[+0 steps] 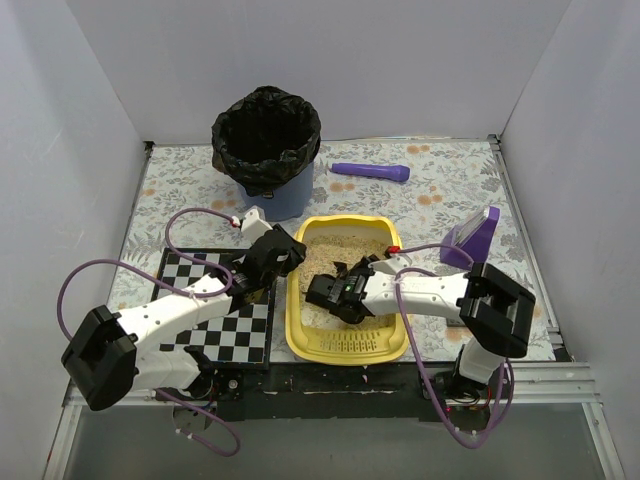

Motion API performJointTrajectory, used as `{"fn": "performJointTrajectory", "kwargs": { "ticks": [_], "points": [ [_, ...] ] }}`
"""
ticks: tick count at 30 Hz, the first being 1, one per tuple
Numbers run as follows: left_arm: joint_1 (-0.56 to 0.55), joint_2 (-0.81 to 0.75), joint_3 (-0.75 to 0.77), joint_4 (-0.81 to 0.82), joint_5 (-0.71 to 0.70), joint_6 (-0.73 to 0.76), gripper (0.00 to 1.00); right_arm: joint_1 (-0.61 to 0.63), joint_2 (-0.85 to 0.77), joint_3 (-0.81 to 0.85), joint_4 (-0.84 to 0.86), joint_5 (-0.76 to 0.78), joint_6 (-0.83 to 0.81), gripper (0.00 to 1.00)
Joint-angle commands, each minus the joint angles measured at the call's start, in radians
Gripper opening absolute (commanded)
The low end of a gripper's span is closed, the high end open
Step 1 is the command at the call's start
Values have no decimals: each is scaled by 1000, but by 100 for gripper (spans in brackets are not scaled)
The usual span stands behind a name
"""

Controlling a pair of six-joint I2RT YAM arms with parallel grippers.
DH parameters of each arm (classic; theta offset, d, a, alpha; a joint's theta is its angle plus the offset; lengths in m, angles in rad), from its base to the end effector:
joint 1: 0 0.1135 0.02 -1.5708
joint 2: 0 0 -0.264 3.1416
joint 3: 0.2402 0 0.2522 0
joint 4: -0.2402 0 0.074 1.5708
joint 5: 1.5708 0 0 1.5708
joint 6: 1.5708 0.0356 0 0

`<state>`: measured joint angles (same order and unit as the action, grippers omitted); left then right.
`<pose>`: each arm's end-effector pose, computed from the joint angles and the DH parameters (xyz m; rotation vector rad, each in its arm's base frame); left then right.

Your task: Clean the litter box

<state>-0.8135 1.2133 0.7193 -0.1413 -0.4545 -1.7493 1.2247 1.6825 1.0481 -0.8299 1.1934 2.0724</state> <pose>0.1879 -0.1761 0.2346 -1.2703 1.9214 -0.9566 0.1300 0.2630 0.1924 0.8665 1.7486 0.2065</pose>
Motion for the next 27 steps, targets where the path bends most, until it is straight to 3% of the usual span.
{"fn": "performJointTrajectory", "kwargs": {
  "ticks": [1,4,9,23,27],
  "points": [
    [-10,-23,-35,-57,73,-75,0,-27,86,-107,88,-276,175,1],
    [-9,-15,-18,-64,63,-62,0,-27,-19,-224,323,-336,48,1],
    [-7,6,-4,-69,62,-53,0,-27,-164,-427,619,-405,31,1],
    [-9,-38,29,-107,16,-13,0,-28,-280,-505,706,-367,63,1],
    [-9,-37,42,-115,17,11,6,-27,-309,-525,722,-331,94,1]
  ]
}}
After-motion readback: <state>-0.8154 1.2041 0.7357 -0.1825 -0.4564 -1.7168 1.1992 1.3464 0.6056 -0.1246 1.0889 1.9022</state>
